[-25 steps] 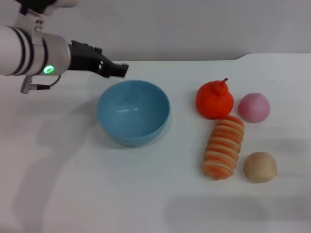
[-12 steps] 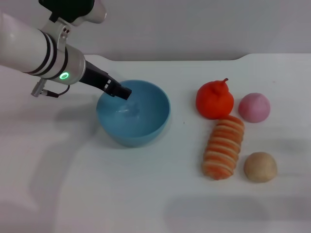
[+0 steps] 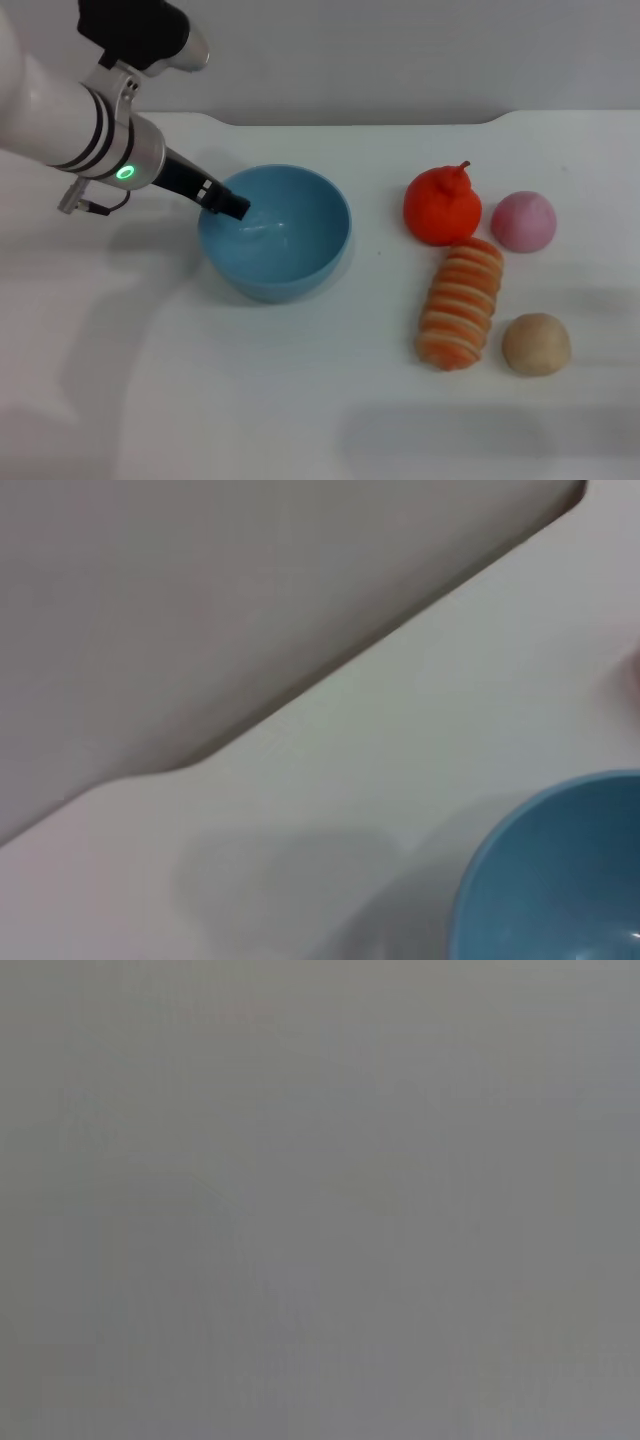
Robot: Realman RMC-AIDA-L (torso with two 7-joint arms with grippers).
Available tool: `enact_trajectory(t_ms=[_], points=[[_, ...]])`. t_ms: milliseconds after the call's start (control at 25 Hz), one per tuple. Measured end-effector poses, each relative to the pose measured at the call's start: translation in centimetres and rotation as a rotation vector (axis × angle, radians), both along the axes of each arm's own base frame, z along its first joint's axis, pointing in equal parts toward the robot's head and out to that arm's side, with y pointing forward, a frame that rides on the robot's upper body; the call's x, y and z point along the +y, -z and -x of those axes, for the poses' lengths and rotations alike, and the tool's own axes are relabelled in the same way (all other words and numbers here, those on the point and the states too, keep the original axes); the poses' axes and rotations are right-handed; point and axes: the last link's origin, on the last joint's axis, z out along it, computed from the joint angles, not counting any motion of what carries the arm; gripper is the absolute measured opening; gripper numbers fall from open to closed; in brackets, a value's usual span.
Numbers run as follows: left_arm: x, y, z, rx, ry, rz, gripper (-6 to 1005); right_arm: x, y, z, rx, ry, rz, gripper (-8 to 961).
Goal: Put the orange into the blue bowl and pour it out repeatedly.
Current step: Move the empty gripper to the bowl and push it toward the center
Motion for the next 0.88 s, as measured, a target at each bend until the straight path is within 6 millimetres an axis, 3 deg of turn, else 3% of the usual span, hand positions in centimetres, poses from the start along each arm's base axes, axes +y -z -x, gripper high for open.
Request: enact_trajectory(t_ms=[320, 880], points=[[0.1, -0.4, 2.0, -0.009, -0.060, -0.025, 786, 0.0, 0.2, 0.1, 0.001, -0.003, 0.007, 768], [-0.4, 1.3, 3.0, 0.006, -0.099, 0.024, 782, 0.0, 0.3, 0.1, 0.005, -0.003, 0.008, 768]])
